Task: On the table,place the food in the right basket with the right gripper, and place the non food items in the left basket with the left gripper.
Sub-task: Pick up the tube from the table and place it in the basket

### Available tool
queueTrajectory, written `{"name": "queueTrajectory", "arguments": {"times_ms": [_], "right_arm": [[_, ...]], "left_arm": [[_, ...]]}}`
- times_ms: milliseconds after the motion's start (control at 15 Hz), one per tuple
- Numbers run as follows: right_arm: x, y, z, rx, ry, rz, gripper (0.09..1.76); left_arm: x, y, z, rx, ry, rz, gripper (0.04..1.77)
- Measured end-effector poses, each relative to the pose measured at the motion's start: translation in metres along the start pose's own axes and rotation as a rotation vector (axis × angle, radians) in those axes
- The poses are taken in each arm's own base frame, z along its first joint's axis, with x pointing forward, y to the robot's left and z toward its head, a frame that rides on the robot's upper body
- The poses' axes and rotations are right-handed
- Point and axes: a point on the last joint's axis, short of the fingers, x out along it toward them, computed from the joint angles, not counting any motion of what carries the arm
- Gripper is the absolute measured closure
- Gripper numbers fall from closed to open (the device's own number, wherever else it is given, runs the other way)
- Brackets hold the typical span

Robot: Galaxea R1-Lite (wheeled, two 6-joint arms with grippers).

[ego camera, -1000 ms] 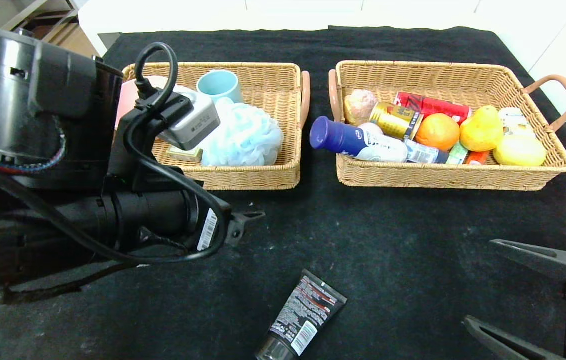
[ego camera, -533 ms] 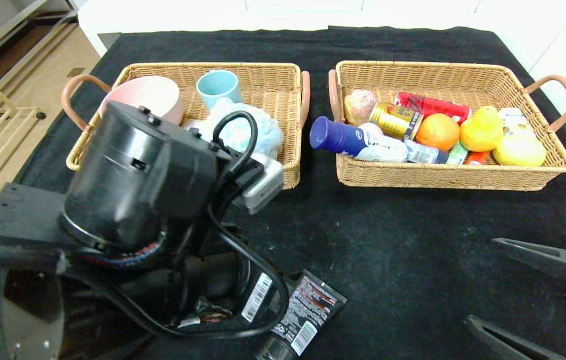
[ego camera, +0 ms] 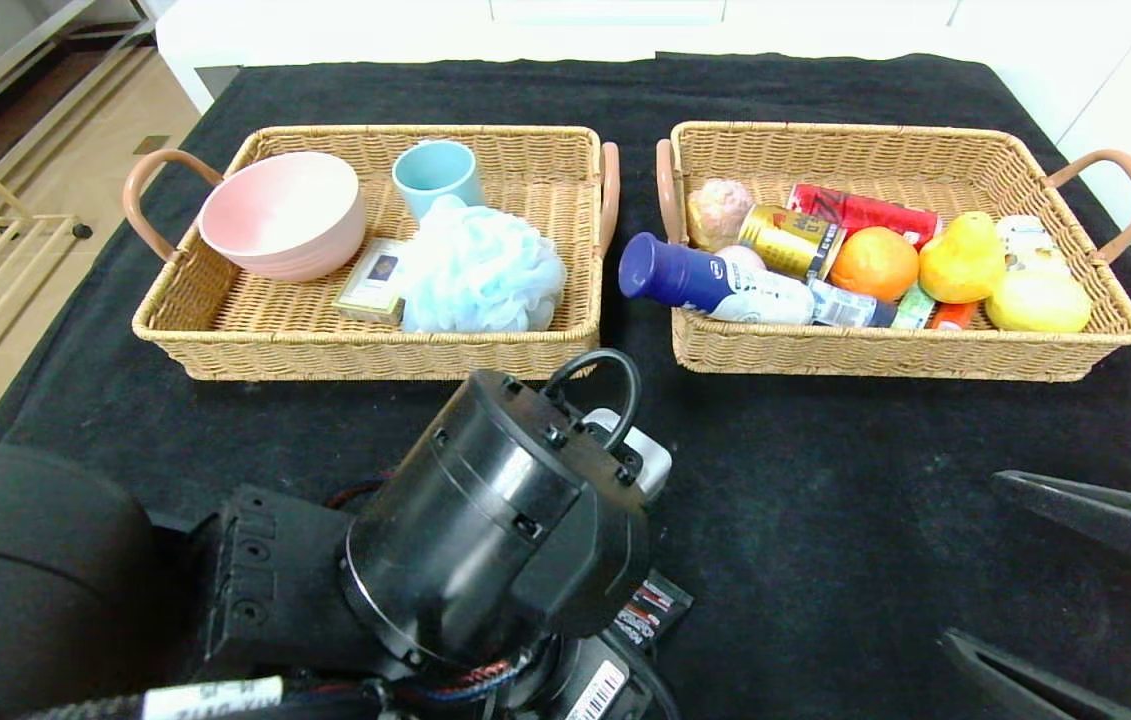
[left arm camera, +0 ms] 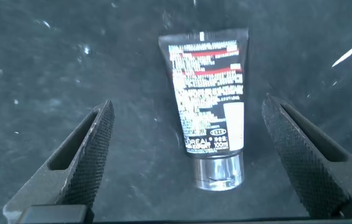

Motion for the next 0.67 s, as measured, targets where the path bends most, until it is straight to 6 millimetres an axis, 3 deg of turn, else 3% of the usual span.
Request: {"name": "queueTrajectory", "arguments": {"times_ms": [667], "right_arm": [[-0.006,0.003,0.004,-0.028,-0.027,0.003,0.14]], "left_arm": [[0.013,-0.018,-0.008,0.065,0.072,-0.021,0.09]]}}
